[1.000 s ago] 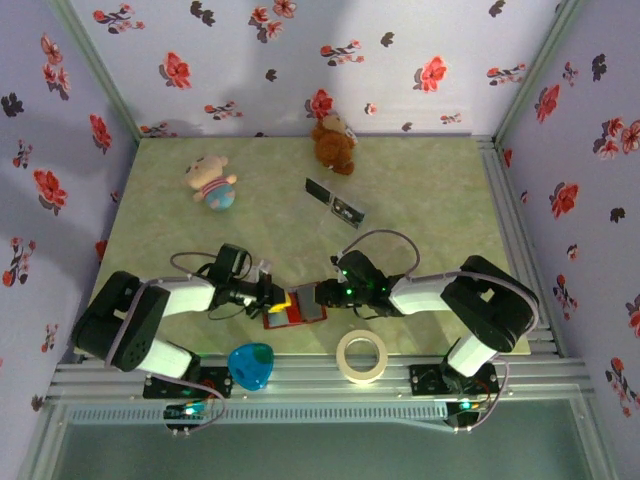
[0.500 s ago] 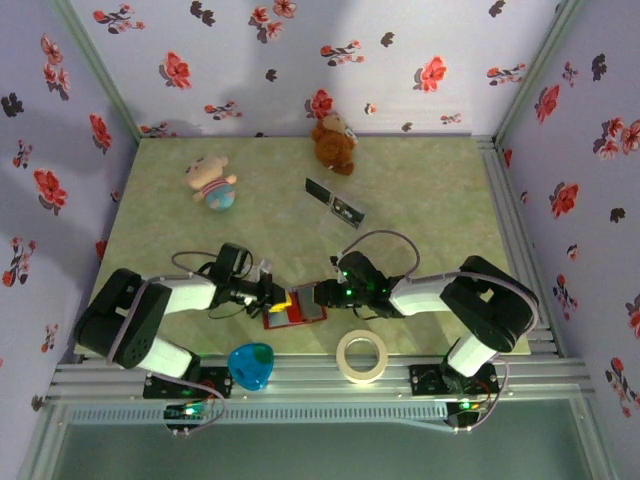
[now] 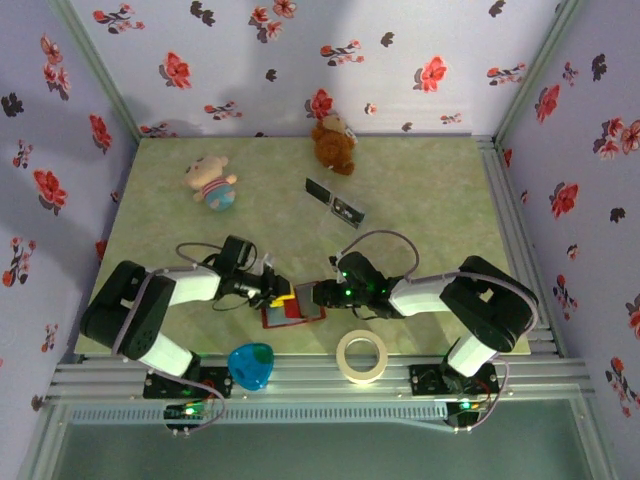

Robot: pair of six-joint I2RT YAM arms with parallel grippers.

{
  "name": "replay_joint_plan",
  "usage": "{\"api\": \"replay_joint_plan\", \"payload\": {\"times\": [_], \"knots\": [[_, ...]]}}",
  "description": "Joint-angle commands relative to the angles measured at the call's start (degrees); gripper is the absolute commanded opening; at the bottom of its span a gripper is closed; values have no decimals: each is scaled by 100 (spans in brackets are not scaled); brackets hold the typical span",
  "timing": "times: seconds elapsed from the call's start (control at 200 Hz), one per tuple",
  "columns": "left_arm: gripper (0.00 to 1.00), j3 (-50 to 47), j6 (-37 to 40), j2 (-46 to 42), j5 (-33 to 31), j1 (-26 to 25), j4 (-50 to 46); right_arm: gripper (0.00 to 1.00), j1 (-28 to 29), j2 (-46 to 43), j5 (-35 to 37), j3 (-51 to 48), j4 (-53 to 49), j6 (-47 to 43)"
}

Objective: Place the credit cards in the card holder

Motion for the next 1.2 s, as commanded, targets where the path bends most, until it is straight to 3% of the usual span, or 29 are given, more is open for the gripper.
{"api": "replay_joint_plan", "payload": {"times": [0.0,0.275,0.39,0.55,0.635,0.79,0.88,0.99,1.195], "knots": [[21,36,274,-214,-651,38,-857,31,108,-59,134,-106,-73,-72],[22,-184,57,-461,-1067,34,-860,31,157,-102,196,-53,-175,-164],[30,-186,94,-529,-1300,34,-1039,33,306,-218,382,4,-408,-387],[37,-197,56,-572,-1366,36,-1081,46,1097,-854,2009,312,-1649,-1364],[37,-142,84,-572,-1352,39,-1169,50,1285,-1141,2384,340,-1905,-1868],[39,-143,102,-623,-1368,39,-1184,64,1388,-1185,1812,680,-2341,-3381],[39,-141,80,-589,-1341,39,-1118,76,1502,-982,688,800,-2175,-4974],[39,-186,44,-544,-1294,41,-998,79,1831,-895,819,670,-1532,-6251],[39,-227,-22,-507,-1240,38,-879,79,1843,-169,1236,1336,-1556,-7083]]}}
